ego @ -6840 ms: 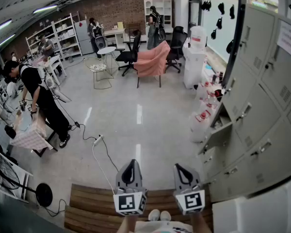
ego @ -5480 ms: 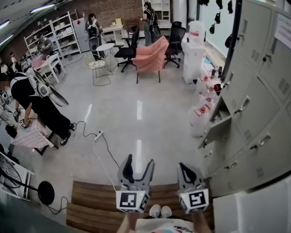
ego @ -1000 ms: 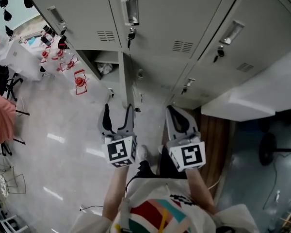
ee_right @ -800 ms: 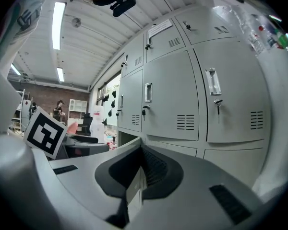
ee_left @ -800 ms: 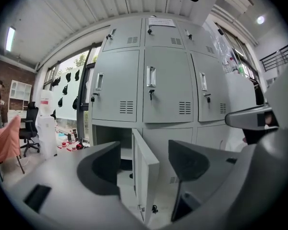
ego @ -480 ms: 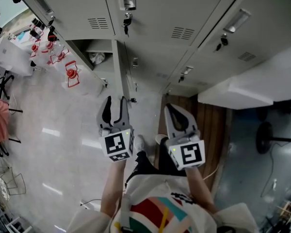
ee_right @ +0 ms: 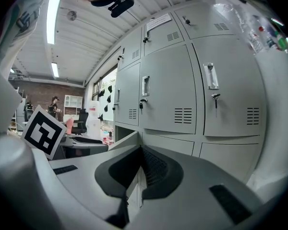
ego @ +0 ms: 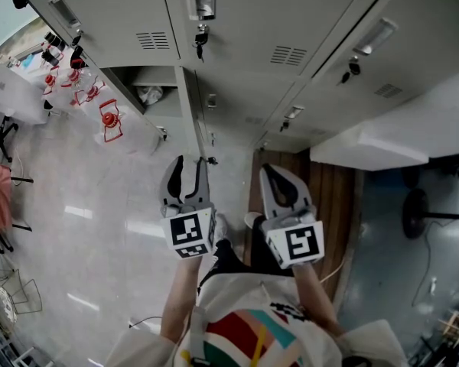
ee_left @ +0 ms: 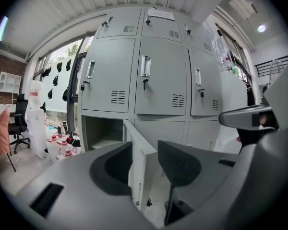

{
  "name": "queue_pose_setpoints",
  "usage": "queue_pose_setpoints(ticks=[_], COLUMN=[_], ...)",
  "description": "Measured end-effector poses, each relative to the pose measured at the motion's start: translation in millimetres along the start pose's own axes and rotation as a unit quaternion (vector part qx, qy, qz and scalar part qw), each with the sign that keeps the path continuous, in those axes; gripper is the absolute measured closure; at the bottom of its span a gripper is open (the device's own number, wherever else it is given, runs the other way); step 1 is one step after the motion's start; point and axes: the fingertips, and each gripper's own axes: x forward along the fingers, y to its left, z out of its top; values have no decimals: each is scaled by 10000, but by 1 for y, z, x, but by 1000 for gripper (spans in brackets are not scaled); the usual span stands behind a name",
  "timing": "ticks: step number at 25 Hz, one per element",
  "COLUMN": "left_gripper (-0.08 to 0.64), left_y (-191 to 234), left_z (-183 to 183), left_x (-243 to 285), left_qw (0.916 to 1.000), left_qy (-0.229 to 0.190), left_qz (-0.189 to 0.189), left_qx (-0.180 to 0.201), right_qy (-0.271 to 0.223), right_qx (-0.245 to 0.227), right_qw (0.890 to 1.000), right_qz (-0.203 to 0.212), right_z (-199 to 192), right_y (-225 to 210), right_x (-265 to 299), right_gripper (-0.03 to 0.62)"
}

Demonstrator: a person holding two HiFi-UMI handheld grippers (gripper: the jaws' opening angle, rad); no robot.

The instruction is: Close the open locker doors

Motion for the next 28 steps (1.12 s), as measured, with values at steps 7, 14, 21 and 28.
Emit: queue_pose_setpoints(ticks=[7, 14, 21, 28], left_gripper=[419, 469, 471, 474], left_y=[-3, 6, 26, 50], left_z=[-10, -12, -15, -16], left_x=[2, -2, -9, -13], left_qw=[9997, 9997, 9993, 9990], left_qy=[204, 224, 283, 289], left_qz=[-117, 22, 187, 322], left_qx=[-52, -62, -137, -68], right_qy=[108, 128, 100, 109], right_qx=[6, 2, -44, -134], right_qw=[9999, 9997, 9999, 9999], right_qz=[-108, -185, -123, 3], right_z=[-4, -7, -5, -4], right_y=[0, 1, 11, 29], right_x=[-4, -8, -8, 5], right_gripper=[586, 586, 586, 586])
